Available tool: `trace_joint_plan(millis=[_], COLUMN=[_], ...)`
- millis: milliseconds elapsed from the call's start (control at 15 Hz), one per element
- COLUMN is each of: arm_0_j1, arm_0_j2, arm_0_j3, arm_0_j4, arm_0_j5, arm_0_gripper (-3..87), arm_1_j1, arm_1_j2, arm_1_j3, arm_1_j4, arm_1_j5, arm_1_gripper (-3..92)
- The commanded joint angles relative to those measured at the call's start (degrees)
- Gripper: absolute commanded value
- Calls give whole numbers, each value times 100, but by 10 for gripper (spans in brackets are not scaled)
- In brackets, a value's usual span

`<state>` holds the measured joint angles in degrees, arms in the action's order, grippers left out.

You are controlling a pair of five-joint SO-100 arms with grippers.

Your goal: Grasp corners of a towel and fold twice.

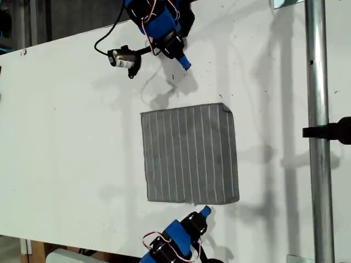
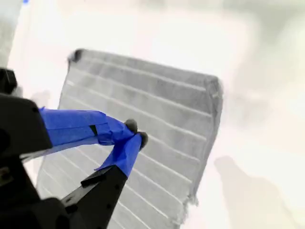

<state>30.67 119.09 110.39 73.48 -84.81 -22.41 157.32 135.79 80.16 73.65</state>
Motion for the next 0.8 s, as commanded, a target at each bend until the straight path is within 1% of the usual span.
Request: trace_joint_plan(millis=[0, 67, 133, 200, 267, 333, 400, 467, 533, 600, 733], arm_0_j1=[-738, -1028, -1169, -1213, -1301, -1336, -1336, -1441, -1556, -1617, -1687], arm_0_j2=[2197, 3410, 4922, 6390, 7743, 8033, 8042, 8042, 8042, 8042, 8042], arm_0_j3=[1696, 2461, 3155, 3771, 4315, 4491, 4570, 4562, 4535, 4535, 4597], arm_0_j4=[-62, 18, 70, 149, 387, 694, 729, 800, 1046, 1125, 1081], arm_0_j5=[-44, -105, -132, -202, -369, -598, -624, -527, -413, -202, -70], arm_0_gripper=[-29, -29, -29, -29, -29, -29, -29, -29, -29, -29, -29], arm_1_j1=[316, 439, 448, 448, 510, 562, 642, 738, 817, 861, 896], arm_1_j2=[1248, 2030, 2602, 2479, 2391, 2804, 3032, 2997, 3006, 3032, 3085], arm_1_j3=[290, 492, 703, 765, 765, 870, 896, 932, 1011, 1134, 1257], arm_1_j4=[571, 993, 1020, 1028, 1028, 967, 976, 976, 976, 958, 914], arm_1_j5=[-114, -123, -255, -220, -202, -202, -202, -176, -70, -44, -9], arm_1_gripper=[-2, -2, -2, -2, -2, -2, -2, -2, -2, -2, -2])
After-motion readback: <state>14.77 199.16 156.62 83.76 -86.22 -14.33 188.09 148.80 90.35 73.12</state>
